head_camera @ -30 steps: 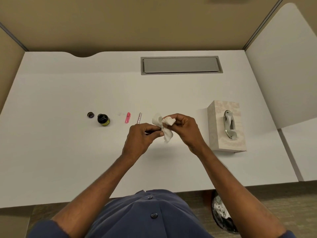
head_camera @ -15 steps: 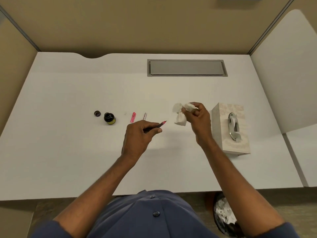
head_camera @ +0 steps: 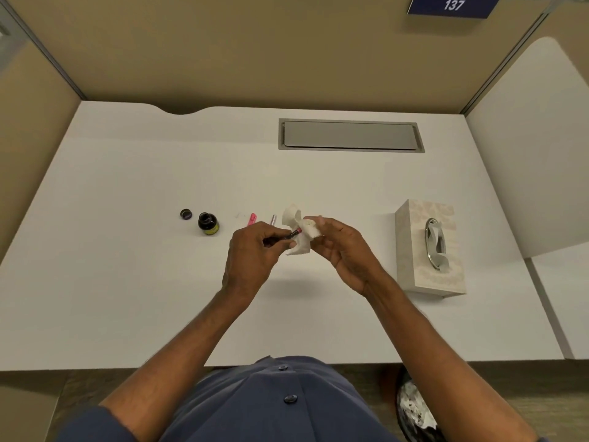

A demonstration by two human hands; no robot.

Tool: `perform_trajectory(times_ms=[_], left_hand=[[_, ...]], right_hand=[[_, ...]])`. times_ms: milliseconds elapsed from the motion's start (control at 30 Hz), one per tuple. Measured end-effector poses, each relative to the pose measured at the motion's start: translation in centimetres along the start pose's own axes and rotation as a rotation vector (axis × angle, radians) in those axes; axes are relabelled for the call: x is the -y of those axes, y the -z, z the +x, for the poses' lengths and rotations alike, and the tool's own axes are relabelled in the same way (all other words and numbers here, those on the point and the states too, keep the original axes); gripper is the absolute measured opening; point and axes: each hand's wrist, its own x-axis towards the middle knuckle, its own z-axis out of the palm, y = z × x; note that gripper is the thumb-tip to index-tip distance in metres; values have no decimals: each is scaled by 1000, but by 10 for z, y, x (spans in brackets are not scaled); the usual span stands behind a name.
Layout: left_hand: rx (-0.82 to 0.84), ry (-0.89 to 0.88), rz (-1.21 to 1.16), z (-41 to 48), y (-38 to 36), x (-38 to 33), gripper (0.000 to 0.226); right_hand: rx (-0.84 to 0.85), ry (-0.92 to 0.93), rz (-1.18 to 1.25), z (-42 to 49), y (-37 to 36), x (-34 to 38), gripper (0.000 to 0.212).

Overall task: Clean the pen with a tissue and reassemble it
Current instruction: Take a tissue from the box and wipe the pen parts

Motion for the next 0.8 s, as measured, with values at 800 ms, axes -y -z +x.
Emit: perform_trajectory(times_ms=[800], left_hand=[[-10,-267,165,16,8,15,15]], right_hand=[[-215,109,-295,18,-16,-18,29]])
